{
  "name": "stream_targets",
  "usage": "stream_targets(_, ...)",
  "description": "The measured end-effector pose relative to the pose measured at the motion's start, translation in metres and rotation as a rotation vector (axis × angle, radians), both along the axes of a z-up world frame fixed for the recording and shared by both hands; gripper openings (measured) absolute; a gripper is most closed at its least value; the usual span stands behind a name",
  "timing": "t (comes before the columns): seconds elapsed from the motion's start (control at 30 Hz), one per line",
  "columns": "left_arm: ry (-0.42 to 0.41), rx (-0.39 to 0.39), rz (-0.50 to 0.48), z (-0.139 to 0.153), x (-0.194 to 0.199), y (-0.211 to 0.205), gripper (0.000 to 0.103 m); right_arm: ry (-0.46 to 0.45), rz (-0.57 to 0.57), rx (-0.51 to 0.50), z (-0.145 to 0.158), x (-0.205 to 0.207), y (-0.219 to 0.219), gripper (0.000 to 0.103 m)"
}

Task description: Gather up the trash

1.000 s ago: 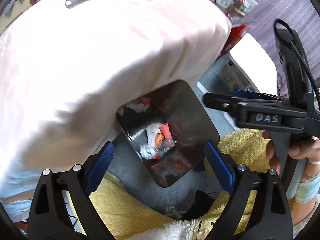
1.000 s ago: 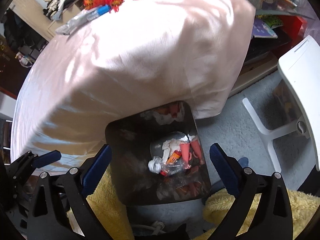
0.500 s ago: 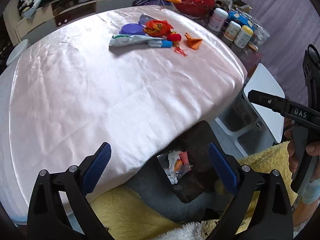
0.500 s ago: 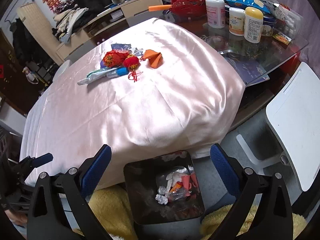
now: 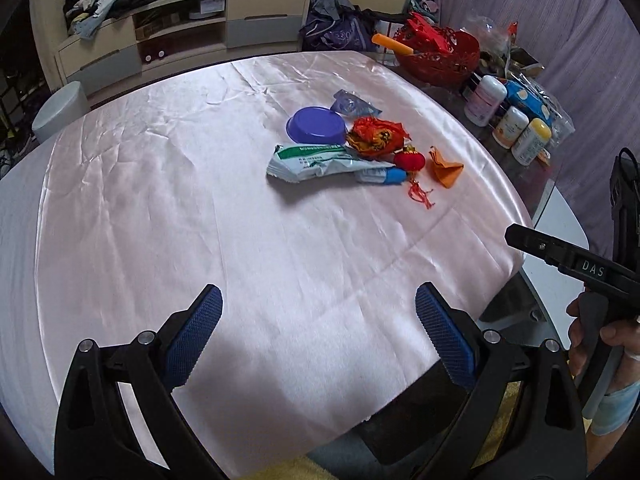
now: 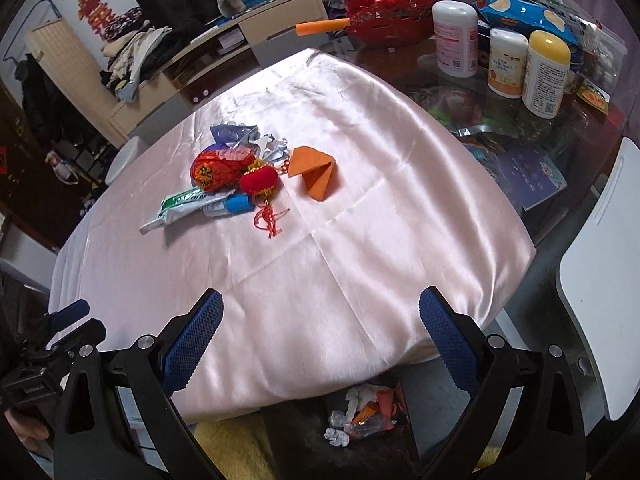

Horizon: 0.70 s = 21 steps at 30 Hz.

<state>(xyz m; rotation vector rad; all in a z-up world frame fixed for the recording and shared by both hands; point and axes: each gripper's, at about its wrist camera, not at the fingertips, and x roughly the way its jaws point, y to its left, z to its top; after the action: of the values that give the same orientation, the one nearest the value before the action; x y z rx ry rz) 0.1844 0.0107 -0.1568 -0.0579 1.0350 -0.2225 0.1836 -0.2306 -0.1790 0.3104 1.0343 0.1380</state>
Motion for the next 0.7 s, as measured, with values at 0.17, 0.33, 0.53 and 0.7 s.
stream_targets(0.17, -0.009, 0.007, 0.024, -0.001, 0.031, 0.005, 0.092, -0.018, 0.008, -0.012, 0.002, 0.029, 0.005, 0.088)
stream_targets(0.33, -0.006, 0.011, 0.039, -0.005, 0.06, 0.007, 0.092, -0.017, 0.018, 0.002, -0.004, 0.06, 0.01, 0.072)
stream_targets(0.53, -0.018, 0.017, 0.052, -0.009, 0.088, 0.01, 0.089, -0.011, 0.011, -0.007, -0.014, 0.088, 0.012, 0.059)
stream_targets(0.7, -0.015, 0.029, 0.052, -0.016, 0.111, 0.009, 0.085, -0.011, -0.018, -0.021, -0.02, 0.104, 0.008, 0.058)
